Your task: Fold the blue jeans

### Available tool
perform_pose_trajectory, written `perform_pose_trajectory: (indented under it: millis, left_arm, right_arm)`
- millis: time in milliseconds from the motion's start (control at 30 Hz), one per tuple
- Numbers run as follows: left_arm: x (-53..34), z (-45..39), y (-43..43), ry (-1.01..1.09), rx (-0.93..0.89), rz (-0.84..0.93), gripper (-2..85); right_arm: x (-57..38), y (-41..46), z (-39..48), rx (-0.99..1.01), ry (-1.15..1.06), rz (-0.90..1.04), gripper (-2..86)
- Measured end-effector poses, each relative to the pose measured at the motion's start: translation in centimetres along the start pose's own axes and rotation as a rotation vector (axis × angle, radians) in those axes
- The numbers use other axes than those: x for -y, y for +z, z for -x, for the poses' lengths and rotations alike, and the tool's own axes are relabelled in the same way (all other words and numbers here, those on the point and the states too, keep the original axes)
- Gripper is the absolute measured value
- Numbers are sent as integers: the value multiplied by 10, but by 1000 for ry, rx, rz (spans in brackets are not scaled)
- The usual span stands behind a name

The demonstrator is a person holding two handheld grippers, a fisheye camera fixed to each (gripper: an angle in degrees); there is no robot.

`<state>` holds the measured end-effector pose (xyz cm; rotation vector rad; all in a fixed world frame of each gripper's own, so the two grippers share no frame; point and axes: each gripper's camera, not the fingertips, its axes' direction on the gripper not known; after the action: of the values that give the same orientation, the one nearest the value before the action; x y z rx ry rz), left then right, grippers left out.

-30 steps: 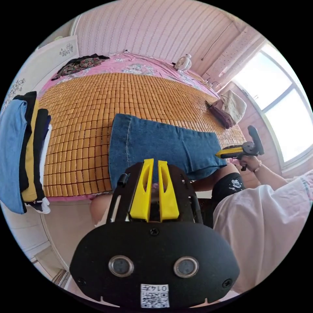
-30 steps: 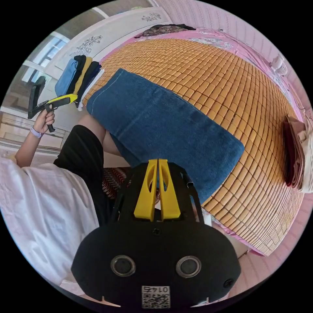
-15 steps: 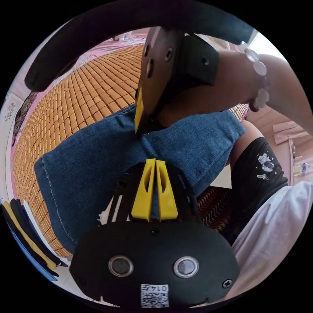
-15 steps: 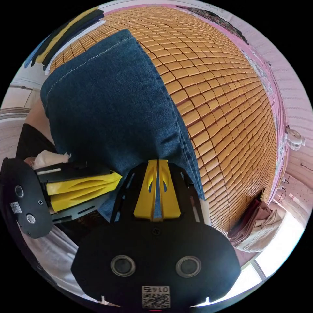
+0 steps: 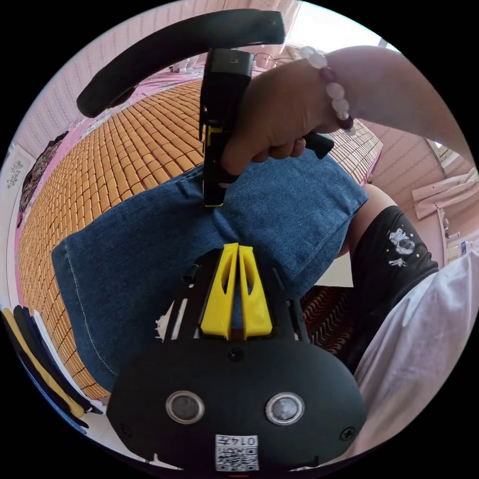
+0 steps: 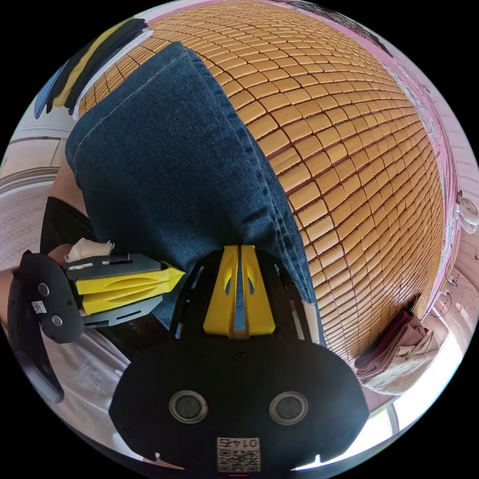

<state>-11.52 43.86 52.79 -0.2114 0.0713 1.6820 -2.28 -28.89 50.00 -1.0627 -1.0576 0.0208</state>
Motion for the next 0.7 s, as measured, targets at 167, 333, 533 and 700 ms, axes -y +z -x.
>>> perform_pose_trajectory:
  millis: [167,333,533,700]
  left_arm:
    - [-20,-30,4,72,21,-45,-10]
    - [-12,-39,2,135,36,35,-9]
    - [-28,-58,-41,149,-81,-246,-3]
    - [-15,-80,-35,148,-99,-296,95]
  right_arm:
    - [-43,13,-9,-2,109,-164,-9]
    - [-123,25,-64,298,317,-397,-7]
    - [-312,59,-104,314,607,-621,43]
    - [-437,124,-134,485,988,-587,132]
